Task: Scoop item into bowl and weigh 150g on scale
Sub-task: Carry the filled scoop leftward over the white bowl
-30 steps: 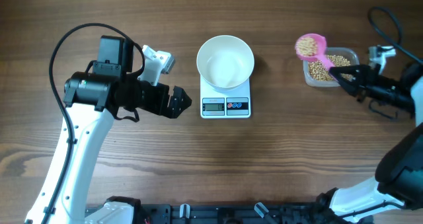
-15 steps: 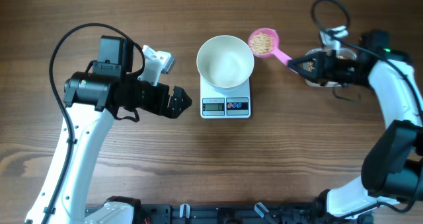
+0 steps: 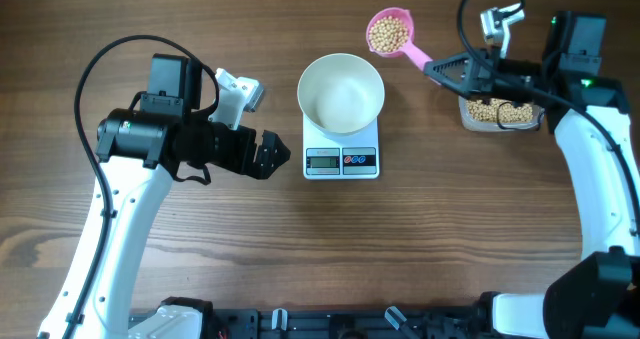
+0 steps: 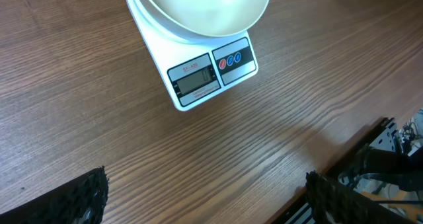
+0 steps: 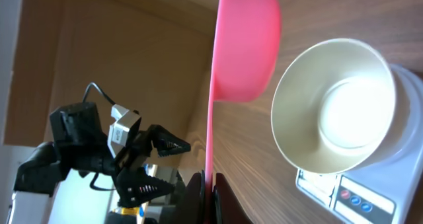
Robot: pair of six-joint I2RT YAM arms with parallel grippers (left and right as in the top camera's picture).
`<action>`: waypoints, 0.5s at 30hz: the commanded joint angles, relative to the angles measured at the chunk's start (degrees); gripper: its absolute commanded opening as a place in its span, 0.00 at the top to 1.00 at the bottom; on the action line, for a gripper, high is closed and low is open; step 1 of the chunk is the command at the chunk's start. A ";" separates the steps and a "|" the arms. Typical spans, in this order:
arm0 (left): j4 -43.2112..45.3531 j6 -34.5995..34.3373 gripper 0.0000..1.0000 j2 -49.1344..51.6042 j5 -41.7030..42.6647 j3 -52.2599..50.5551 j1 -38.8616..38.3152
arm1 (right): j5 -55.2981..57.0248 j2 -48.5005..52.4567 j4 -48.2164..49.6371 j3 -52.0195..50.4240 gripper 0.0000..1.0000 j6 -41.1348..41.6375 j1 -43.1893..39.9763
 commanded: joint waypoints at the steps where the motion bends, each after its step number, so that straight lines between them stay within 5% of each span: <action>1: 0.00 1.16 0.00 -1.01 1.11 0.26 -0.26 | 7.28 -0.17 -1.14 0.81 0.96 0.98 4.13; 15: 0.00 1.16 0.00 -1.01 1.11 0.26 -0.26 | 35.60 -0.17 -2.64 0.81 0.96 -11.89 17.51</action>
